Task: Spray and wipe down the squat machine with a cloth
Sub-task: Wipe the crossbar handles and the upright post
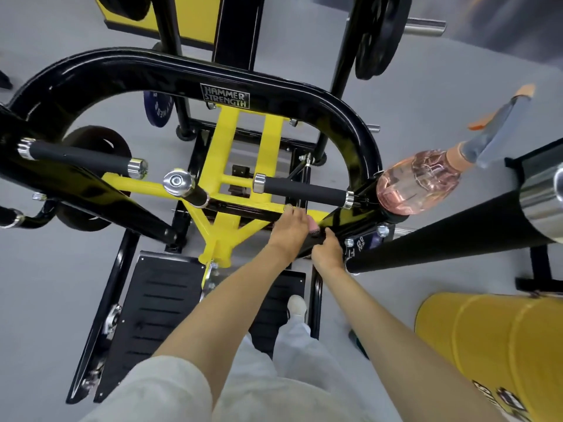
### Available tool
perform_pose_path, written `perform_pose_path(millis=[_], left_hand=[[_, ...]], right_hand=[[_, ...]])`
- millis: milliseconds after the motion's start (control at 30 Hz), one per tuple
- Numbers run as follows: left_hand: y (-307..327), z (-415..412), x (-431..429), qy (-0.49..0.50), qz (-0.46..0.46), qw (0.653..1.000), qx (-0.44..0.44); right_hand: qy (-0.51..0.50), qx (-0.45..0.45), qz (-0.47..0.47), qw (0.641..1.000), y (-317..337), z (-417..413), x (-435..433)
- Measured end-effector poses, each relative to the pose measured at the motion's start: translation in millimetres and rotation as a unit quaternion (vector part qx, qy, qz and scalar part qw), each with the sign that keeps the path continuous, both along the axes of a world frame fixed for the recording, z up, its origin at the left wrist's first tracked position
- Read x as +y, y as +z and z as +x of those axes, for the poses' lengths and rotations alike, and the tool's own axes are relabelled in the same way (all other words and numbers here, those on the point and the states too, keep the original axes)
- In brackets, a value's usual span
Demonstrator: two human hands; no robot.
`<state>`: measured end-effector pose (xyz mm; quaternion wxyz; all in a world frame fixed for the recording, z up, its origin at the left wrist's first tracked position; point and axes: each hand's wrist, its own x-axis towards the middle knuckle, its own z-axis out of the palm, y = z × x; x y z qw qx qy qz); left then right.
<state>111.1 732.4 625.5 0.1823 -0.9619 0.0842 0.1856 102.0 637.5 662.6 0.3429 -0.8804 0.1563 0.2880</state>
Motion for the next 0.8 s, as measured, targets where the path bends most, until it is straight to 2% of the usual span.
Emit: perform_pose_path(millis=[67, 167, 267, 333, 467, 600, 800], left_hand=[[3, 10, -5, -0.026, -0.001, 0.999, 0.029], [-10, 18, -17, -0.051, -0.043, 0.998, 0.023], [-10, 21, -32, -0.069, -0.009, 0.997, 0.023], [-10, 27, -36, -0.037, -0.009, 0.997, 0.066], [-1, 42, -29, 0.059, -0.088, 0.990, 0.097], [13, 45, 3, 0.136, -0.186, 0.967, 0.113], [29, 24, 66, 0.220, -0.220, 0.944, 0.112]], right_hand=[[0.002, -0.010, -0.001, 1.000, -2, 3, -5], [0.005, -0.016, 0.005, 1.000, -3, 4, -10], [0.018, -0.027, 0.006, 0.999, 0, 3, -10], [0.023, -0.040, 0.017, 0.999, -2, 3, -10], [0.023, -0.058, 0.044, 0.997, -2, 8, -10], [0.062, -0.048, 0.002, 0.997, -6, 9, -3], [0.156, -0.021, -0.043, 0.987, -15, 5, 25]])
